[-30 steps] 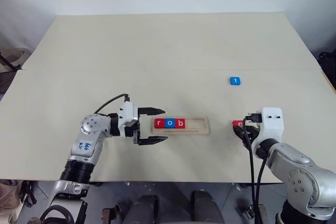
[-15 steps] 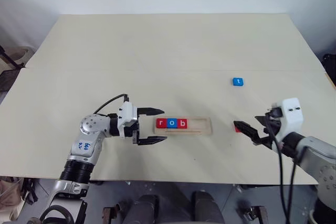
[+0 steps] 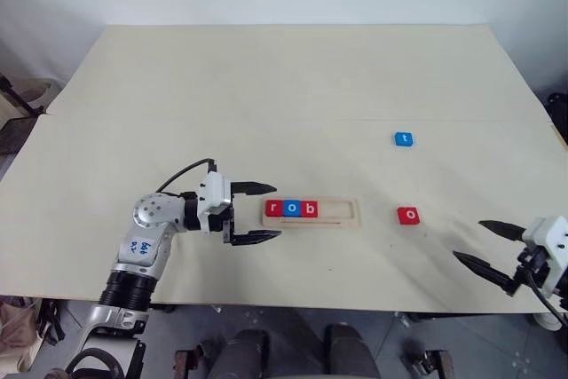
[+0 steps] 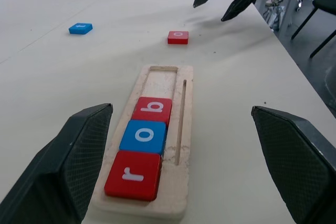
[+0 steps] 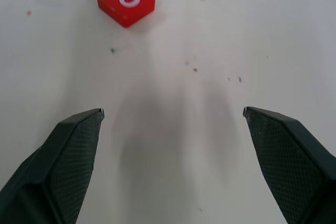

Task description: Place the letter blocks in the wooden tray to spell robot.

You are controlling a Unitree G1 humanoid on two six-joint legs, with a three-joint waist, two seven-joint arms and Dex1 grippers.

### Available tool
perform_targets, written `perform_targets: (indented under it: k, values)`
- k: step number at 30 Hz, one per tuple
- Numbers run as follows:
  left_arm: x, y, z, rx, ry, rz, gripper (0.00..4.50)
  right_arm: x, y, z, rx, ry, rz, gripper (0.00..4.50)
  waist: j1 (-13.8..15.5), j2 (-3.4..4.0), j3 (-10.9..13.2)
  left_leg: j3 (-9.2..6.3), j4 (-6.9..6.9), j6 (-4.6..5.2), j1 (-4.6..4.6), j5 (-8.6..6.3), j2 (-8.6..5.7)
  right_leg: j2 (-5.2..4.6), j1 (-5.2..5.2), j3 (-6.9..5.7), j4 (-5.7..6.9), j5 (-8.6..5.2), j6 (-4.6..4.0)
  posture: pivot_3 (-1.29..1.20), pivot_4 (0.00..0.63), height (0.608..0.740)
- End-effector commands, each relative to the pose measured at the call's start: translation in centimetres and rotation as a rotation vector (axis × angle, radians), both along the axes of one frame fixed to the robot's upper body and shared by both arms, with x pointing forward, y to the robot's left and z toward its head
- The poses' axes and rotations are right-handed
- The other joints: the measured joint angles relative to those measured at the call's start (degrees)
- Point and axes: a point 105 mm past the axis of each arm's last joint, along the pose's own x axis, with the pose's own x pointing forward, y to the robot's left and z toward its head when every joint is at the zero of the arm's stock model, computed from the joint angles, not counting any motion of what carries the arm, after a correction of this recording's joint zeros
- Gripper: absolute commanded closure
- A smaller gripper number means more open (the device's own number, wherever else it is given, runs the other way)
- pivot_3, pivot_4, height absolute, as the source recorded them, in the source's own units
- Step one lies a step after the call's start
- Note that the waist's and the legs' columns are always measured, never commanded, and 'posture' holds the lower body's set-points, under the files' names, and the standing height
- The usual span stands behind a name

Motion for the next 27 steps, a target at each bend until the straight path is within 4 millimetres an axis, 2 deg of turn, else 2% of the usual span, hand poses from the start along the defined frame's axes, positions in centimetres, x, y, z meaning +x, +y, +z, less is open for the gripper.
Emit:
perform_targets:
  k: [1,6,13,19,24,27]
  values:
    - [-0.4,0.3,0.9,-0.016,-0.042,0.005,0.00,1.0,0.4,1.3,-0.035,-0.036,0.087,0.04,-0.1,0.00,0.0,0.00,0.00,0.00,0.02,0.00,0.02,0.01,0.00,0.00,0.01,0.00,0.00,0.00,0.150,0.740]
    - [-0.6,0.5,1.1,-0.017,-0.048,0.017,0.00,2.8,2.4,2.7,-0.068,-0.002,0.251,0.04,0.1,0.01,0.0,-0.01,0.02,0.00,0.01,0.00,0.03,0.00,0.00,0.00,0.01,0.00,0.00,0.00,0.150,0.740]
    - [-0.8,0.6,1.1,-0.017,-0.050,0.024,0.00,5.5,4.7,3.6,-0.221,0.093,0.459,0.04,0.3,0.01,0.0,-0.07,0.10,0.00,-0.04,-0.01,0.02,-0.01,0.05,-0.06,-0.11,0.00,0.00,0.00,0.150,0.740]
    - [-1.0,0.2,1.1,-0.022,-0.051,0.024,0.00,8.0,6.3,3.1,-0.260,0.121,0.537,0.04,0.2,0.01,0.0,-0.08,0.06,-0.02,-0.05,-0.02,0.04,0.00,0.03,-0.10,-0.15,0.00,0.00,0.00,0.150,0.740]
    - [-1.1,0.2,1.2,-0.025,-0.055,0.034,0.00,8.2,6.6,2.0,-0.273,0.179,0.579,0.04,0.3,0.01,0.0,-0.11,0.07,-0.03,-0.10,-0.02,0.04,-0.01,0.01,-0.12,-0.17,0.00,0.00,0.00,0.150,0.740]
    - [-1.2,0.4,1.2,-0.024,-0.055,0.046,0.00,8.1,6.9,1.7,-0.254,0.195,0.597,0.66,0.2,0.01,0.0,-0.11,0.08,-0.03,-0.10,-0.02,0.05,0.00,0.02,-0.13,-0.20,0.01,-0.01,0.00,0.150,0.740]
